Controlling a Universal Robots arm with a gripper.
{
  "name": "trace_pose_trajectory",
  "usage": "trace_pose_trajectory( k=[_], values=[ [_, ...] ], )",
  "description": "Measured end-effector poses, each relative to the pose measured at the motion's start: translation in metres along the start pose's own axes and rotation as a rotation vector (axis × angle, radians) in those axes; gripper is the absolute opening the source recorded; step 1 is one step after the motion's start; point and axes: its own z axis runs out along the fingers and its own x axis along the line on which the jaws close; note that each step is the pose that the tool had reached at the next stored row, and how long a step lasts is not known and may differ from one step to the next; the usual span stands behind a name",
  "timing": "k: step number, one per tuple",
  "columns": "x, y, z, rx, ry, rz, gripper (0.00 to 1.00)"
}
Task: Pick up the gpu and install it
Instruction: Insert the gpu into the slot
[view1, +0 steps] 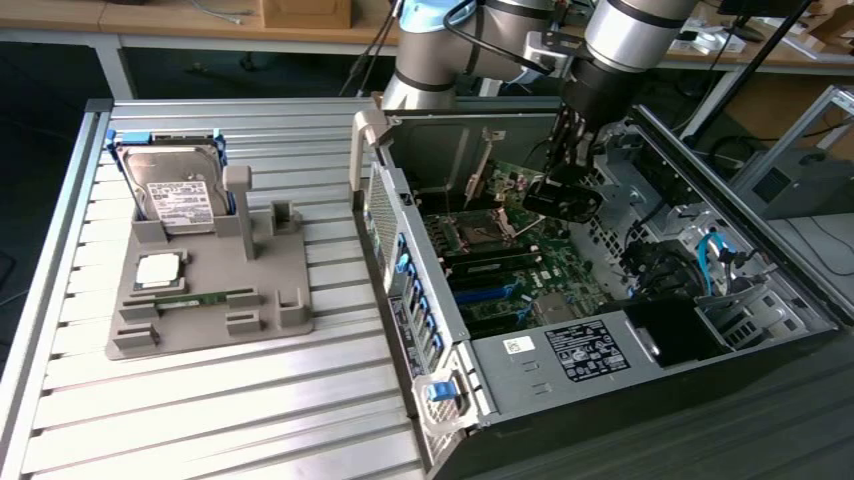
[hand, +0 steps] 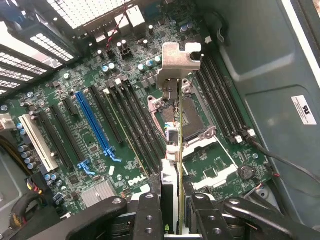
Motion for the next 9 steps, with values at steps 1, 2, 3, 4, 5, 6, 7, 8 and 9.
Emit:
trace_pose_trajectory(
  k=[1,2,3,4,5,6,7,8,9],
  values=[
    [0.0,0.0,0.0,-0.0001,0.0001,-0.002,0.27],
    [0.0,0.0,0.0001,-0.0002,0.0001,-0.005,0.27],
    [0.0,0.0,0.0001,-0.0002,0.0002,-0.008,0.27],
    [0.0,0.0,0.0001,-0.0003,0.0002,-0.01,0.27],
    [0.0,0.0,0.0002,-0.0004,0.0003,-0.013,0.27],
    [0.0,0.0,0.0002,-0.0004,0.0004,-0.016,0.27],
    [0.0,0.0,0.0003,-0.0005,0.0004,-0.019,0.27],
    [0.0,0.0,0.0003,-0.0006,0.0005,-0.023,0.27],
    [0.0,0.0,0.0003,-0.0006,0.0006,-0.025,0.27]
  ],
)
